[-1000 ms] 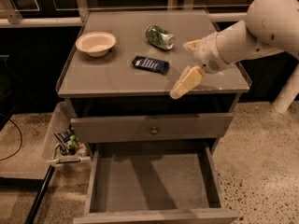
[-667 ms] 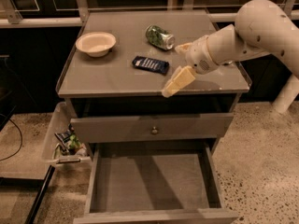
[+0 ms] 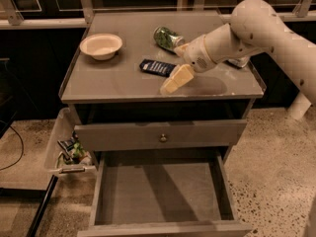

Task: Place rxbar blueberry into middle drawer

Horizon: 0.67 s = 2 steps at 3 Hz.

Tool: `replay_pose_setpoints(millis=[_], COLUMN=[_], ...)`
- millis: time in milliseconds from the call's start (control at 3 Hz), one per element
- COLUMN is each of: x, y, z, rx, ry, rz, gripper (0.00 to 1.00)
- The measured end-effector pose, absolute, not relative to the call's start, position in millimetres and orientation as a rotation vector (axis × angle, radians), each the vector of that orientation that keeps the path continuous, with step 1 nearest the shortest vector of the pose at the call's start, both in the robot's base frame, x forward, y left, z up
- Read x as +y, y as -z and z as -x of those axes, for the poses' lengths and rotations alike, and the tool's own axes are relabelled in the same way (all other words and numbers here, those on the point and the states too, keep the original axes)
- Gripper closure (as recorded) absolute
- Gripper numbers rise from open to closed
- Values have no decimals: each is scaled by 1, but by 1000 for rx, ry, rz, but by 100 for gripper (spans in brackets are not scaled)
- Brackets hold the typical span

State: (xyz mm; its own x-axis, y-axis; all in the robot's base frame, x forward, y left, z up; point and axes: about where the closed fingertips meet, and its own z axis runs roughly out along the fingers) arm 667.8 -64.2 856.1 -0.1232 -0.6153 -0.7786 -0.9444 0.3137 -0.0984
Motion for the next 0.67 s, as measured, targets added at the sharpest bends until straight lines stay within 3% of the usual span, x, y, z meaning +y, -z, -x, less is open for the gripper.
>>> replay_pose_setpoints(millis=[667], x=[-62], y=[-837], z=[-700], rx=[1881], ry=[-574], rz=[1361], gripper=[0])
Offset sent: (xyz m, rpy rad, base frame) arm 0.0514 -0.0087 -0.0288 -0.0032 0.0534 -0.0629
